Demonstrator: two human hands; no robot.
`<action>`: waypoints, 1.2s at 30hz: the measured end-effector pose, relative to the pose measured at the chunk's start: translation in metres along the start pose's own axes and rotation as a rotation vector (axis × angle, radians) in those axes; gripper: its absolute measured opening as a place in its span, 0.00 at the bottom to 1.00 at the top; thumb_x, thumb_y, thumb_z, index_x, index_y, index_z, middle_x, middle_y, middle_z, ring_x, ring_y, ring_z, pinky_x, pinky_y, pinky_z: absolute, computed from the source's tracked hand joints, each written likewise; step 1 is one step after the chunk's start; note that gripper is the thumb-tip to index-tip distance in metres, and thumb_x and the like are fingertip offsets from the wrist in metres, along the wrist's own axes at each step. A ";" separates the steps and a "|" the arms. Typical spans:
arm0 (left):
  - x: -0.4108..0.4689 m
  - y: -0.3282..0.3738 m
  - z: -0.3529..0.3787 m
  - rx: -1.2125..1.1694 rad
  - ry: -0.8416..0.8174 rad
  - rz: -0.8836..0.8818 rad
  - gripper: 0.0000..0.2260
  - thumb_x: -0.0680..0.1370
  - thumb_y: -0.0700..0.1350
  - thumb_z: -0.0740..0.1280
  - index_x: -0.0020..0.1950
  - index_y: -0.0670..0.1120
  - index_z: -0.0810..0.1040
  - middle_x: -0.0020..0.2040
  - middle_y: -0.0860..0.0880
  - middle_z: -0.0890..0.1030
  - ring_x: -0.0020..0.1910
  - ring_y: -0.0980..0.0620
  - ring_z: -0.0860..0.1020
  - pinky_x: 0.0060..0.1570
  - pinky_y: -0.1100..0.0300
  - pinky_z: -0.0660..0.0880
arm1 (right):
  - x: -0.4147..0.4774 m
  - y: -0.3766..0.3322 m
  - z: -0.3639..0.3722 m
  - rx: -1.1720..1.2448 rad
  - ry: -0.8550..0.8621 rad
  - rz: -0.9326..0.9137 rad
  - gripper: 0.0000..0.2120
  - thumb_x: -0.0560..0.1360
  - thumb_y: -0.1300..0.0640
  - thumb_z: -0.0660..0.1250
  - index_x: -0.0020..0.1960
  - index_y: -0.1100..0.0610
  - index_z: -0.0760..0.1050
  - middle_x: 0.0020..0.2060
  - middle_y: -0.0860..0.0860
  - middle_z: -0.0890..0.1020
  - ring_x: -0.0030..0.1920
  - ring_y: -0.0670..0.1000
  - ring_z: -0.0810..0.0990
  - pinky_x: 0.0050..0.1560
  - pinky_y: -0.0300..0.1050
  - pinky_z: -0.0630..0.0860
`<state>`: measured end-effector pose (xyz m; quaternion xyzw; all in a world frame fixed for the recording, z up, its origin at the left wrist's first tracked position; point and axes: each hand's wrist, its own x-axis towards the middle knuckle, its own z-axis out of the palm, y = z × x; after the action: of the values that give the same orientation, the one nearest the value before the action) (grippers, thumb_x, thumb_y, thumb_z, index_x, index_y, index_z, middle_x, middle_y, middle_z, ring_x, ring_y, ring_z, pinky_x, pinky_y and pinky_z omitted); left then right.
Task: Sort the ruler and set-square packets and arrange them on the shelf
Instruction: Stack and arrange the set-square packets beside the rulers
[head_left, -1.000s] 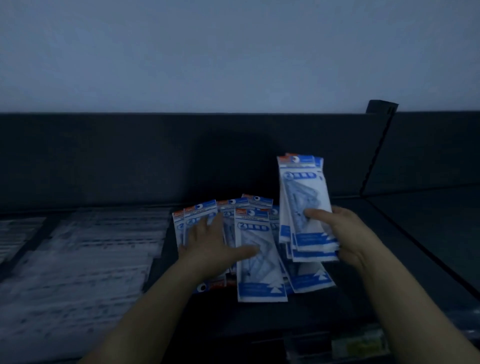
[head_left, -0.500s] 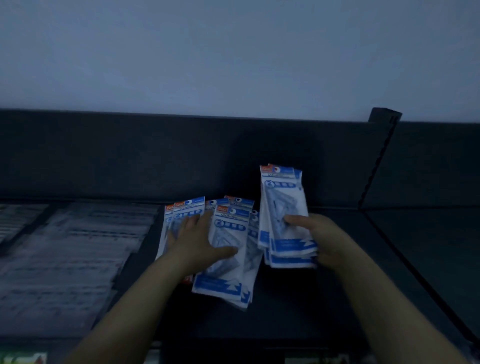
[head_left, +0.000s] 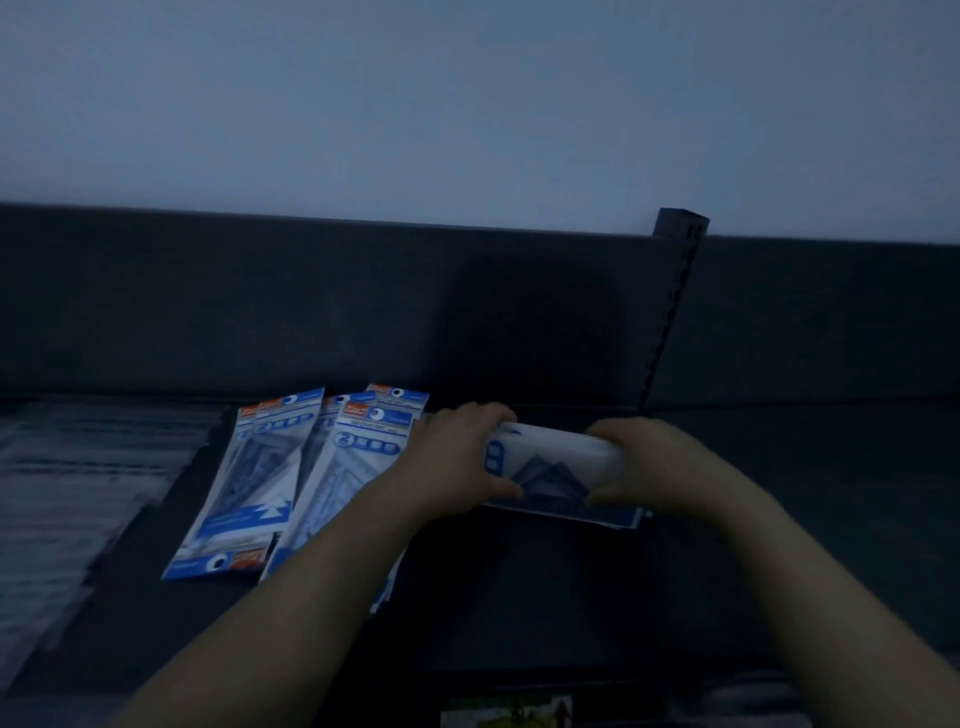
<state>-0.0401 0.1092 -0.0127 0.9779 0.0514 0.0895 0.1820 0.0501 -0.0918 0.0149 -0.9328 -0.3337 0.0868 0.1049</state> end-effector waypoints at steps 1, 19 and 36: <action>0.002 0.000 0.001 -0.025 0.004 -0.003 0.27 0.68 0.55 0.75 0.64 0.56 0.70 0.59 0.53 0.74 0.58 0.50 0.74 0.57 0.52 0.71 | -0.003 0.009 0.000 0.046 0.026 0.025 0.23 0.63 0.45 0.76 0.56 0.43 0.73 0.47 0.42 0.78 0.44 0.44 0.78 0.42 0.43 0.78; 0.086 -0.030 0.008 -0.224 0.041 -0.167 0.14 0.69 0.44 0.75 0.51 0.48 0.75 0.51 0.49 0.79 0.45 0.52 0.77 0.41 0.60 0.70 | 0.093 0.043 0.006 0.575 0.050 0.042 0.32 0.63 0.63 0.79 0.63 0.53 0.70 0.54 0.53 0.79 0.49 0.50 0.80 0.49 0.45 0.79; 0.079 -0.031 0.011 -0.314 -0.029 -0.013 0.20 0.68 0.48 0.77 0.53 0.53 0.69 0.50 0.53 0.78 0.48 0.54 0.78 0.45 0.58 0.76 | 0.071 0.053 0.026 0.724 0.181 -0.029 0.56 0.64 0.61 0.79 0.77 0.43 0.45 0.60 0.44 0.69 0.55 0.44 0.76 0.47 0.29 0.74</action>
<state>0.0377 0.1443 -0.0217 0.9382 0.0402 0.0809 0.3341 0.1306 -0.0831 -0.0300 -0.8344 -0.2837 0.1152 0.4584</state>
